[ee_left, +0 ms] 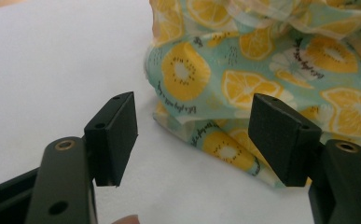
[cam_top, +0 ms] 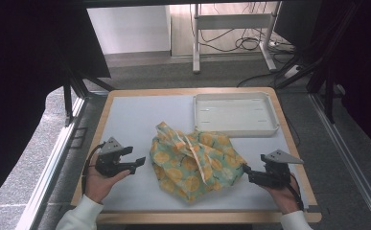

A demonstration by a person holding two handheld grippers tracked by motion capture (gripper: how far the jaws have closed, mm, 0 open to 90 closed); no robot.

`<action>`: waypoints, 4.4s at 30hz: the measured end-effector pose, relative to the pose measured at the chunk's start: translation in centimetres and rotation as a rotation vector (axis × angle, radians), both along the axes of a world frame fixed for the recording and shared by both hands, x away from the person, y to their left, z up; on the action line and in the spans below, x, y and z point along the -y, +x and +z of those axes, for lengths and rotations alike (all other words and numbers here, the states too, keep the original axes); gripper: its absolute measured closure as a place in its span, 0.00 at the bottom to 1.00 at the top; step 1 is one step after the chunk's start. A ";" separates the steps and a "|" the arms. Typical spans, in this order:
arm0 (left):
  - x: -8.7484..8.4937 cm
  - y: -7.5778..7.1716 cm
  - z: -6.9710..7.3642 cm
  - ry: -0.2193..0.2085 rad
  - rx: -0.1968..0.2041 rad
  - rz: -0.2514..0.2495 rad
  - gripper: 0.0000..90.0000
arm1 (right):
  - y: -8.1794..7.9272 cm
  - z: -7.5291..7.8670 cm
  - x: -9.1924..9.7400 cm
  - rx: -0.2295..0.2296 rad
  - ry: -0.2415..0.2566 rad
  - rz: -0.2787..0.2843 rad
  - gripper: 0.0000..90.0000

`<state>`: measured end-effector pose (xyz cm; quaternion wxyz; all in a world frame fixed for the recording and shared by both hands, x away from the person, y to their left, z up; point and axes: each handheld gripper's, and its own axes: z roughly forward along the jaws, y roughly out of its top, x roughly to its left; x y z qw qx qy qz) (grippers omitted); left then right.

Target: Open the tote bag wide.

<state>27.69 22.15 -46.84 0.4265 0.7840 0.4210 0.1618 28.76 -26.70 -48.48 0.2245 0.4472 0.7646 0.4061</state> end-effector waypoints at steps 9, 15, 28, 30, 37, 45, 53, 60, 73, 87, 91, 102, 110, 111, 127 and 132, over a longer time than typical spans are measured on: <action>0.2 1.1 1.8 -0.021 0.012 -0.012 0.36 | 0.0 0.0 0.1 -0.001 0.005 -0.002 0.22; 1.0 1.5 2.8 -0.025 0.014 -0.035 0.33 | 0.1 -0.1 0.1 -0.005 0.003 -0.002 0.22; 1.6 3.2 4.5 -0.037 0.028 -0.057 0.26 | 0.2 -0.3 0.1 -0.017 -0.018 0.000 0.22; 1.8 3.5 4.8 -0.040 0.028 -0.060 0.26 | 0.2 -0.3 0.1 -0.020 -0.020 0.001 0.22; 2.3 4.6 5.4 -0.035 0.025 -0.083 0.22 | 0.2 -0.3 0.0 -0.023 -0.023 -0.001 0.22; 3.2 6.5 5.3 -0.036 0.003 -0.118 0.21 | 0.3 -0.5 0.0 -0.030 -0.031 0.000 0.22; 4.6 9.0 5.3 -0.025 -0.031 -0.176 0.17 | 0.3 -0.6 0.0 -0.030 -0.035 -0.002 0.22; 5.9 10.5 4.4 0.018 -0.070 -0.221 0.15 | 0.3 -0.7 0.0 -0.034 -0.038 -0.001 0.22; 7.4 11.3 3.2 0.088 -0.087 -0.245 0.72 | 0.4 -0.9 0.0 -0.040 -0.046 -0.010 0.22; 7.5 11.1 3.2 0.065 -0.085 -0.261 0.90 | 0.3 -0.7 0.1 -0.025 -0.042 -0.023 0.22; 7.5 11.0 3.3 0.056 -0.081 -0.253 0.95 | 0.3 -0.7 0.1 -0.025 -0.043 -0.023 0.22; 6.9 9.5 4.3 0.044 -0.036 -0.254 1.00 | 0.3 -0.6 0.2 -0.021 -0.042 -0.025 0.22; 5.6 8.0 4.8 0.002 -0.019 -0.248 1.00 | 0.2 -0.5 0.1 -0.019 -0.038 -0.024 0.23; 5.4 7.8 4.8 -0.004 -0.020 -0.247 1.00 | 0.2 -0.3 0.1 -0.011 -0.035 -0.021 0.23; 4.8 7.2 4.2 -0.036 -0.037 -0.243 1.00 | -1.1 4.0 -3.2 0.040 0.039 0.129 0.26; 4.9 7.3 4.0 -0.034 -0.044 -0.241 1.00 | -0.8 5.1 -6.1 0.047 0.038 0.228 0.26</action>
